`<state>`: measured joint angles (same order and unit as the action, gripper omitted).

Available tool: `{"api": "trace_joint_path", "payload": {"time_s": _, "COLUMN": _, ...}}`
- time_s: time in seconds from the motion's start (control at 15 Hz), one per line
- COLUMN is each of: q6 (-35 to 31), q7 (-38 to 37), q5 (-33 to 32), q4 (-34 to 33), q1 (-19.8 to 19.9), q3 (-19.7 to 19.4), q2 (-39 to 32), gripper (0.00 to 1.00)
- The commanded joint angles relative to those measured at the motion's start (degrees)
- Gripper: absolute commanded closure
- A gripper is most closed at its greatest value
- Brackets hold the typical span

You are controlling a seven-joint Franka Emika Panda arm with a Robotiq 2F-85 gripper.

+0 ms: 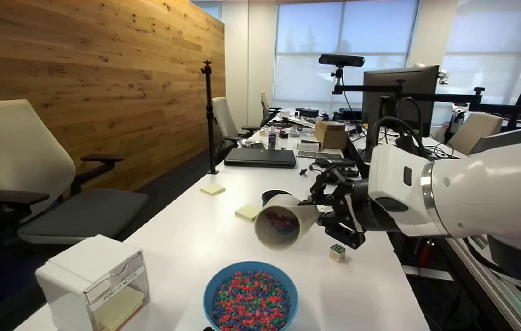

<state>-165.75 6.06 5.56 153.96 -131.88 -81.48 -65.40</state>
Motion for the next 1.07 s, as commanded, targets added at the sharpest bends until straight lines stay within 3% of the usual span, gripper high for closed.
{"api": "trace_joint_path", "payload": {"time_s": 0.0, "q6": -2.43, "q7": -1.99, "q5": -3.73, "q4": -0.45, "q1": 2.04, "q3": 0.85, "q2": -0.11, "gripper": 0.94}}
{"api": "trace_joint_path", "payload": {"time_s": 1.0, "q6": -5.31, "q7": 2.16, "q5": -13.2, "q4": -2.46, "q1": 6.06, "q3": 1.46, "q2": -4.77, "gripper": 0.94}}
